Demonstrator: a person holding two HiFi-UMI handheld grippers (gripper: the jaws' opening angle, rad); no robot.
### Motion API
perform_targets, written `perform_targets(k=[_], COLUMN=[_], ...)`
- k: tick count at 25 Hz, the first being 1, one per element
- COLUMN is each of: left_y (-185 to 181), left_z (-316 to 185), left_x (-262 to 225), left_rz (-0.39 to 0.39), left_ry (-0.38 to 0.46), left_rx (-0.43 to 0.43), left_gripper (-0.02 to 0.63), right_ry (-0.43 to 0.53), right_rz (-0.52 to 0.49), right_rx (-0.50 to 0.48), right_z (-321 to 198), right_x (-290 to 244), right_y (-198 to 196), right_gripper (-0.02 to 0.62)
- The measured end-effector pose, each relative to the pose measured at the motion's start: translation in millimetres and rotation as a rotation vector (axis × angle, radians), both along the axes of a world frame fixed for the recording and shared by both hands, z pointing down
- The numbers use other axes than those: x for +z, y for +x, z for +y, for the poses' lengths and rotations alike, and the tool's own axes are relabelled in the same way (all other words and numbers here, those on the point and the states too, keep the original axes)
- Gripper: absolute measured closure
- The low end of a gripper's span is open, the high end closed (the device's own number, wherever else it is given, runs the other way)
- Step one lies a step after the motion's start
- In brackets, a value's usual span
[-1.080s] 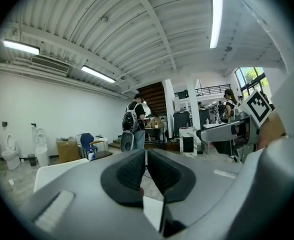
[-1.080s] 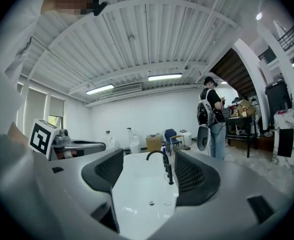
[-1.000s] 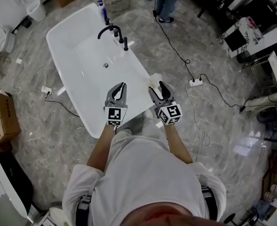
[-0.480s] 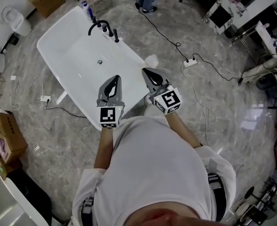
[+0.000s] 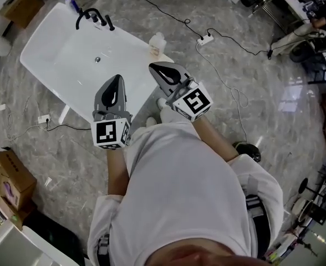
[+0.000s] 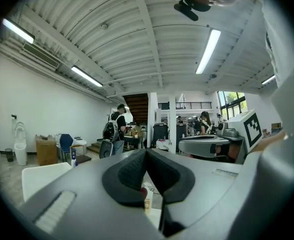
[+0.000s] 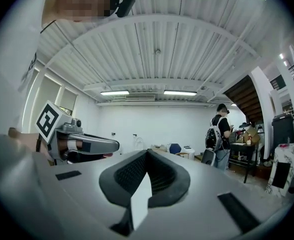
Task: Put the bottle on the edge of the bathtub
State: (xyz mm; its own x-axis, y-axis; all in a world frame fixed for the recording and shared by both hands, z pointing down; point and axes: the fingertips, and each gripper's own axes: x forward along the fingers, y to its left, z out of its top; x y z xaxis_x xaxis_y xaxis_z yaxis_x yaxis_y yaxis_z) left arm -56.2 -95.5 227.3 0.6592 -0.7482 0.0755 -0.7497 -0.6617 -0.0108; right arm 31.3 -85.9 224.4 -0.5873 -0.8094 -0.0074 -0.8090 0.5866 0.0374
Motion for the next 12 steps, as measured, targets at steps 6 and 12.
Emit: perform_targets(k=[6,12], left_y=[25.1,32.6], left_z=[18.3,17.8], left_x=[-1.0,3.5], left_rz=[-0.008,-0.029], left_ry=[-0.009,-0.019], left_rx=[0.009,-0.002], left_gripper=[0.604,0.604], right_ry=[0.005,0.027], right_rz=[-0.020,-0.026], right_rx=[-0.037,-0.052], right_z=[18.0,18.4], right_x=[-9.3,-17.4], right_y=[20.9,35.2], right_gripper=[0.597,0.597])
